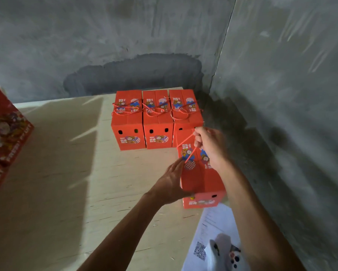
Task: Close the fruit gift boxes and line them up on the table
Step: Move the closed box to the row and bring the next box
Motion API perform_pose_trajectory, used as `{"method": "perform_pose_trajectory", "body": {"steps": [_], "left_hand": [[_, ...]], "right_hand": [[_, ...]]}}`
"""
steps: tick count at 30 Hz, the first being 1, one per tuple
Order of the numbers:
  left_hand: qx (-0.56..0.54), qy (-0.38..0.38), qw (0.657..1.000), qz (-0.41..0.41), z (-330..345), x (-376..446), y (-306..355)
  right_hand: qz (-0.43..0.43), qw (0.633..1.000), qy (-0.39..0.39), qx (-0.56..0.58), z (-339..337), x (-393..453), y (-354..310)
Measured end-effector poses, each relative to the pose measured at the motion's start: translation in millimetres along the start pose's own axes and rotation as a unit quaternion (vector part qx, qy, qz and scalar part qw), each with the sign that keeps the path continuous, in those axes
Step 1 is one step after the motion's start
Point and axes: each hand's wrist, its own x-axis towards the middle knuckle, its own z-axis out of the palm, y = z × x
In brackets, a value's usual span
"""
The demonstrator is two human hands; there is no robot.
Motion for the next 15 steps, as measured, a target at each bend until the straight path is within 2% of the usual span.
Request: {"method": "perform_pose_trajectory", "body": {"steps": [4,11,15], "left_hand": [[-0.004,0.021,0.999,-0.035,4.1,28.1,-3.5],[-0.024,-0.017,0.998,-0.052,11.6,53.6,-5.4],[-0.036,-0.011,0.997,-0.069,20.9,61.1,-0.9]], "right_hand": [[-0.001,1.0,-0.022,-0.019,-3.1,37.8,3.9],[0.016,0.999,-0.033,-0.029,-4.2,90.0,9.5],[0.018,0.999,-0.032,-0.03,-7.3,110.0,16.6]]}}
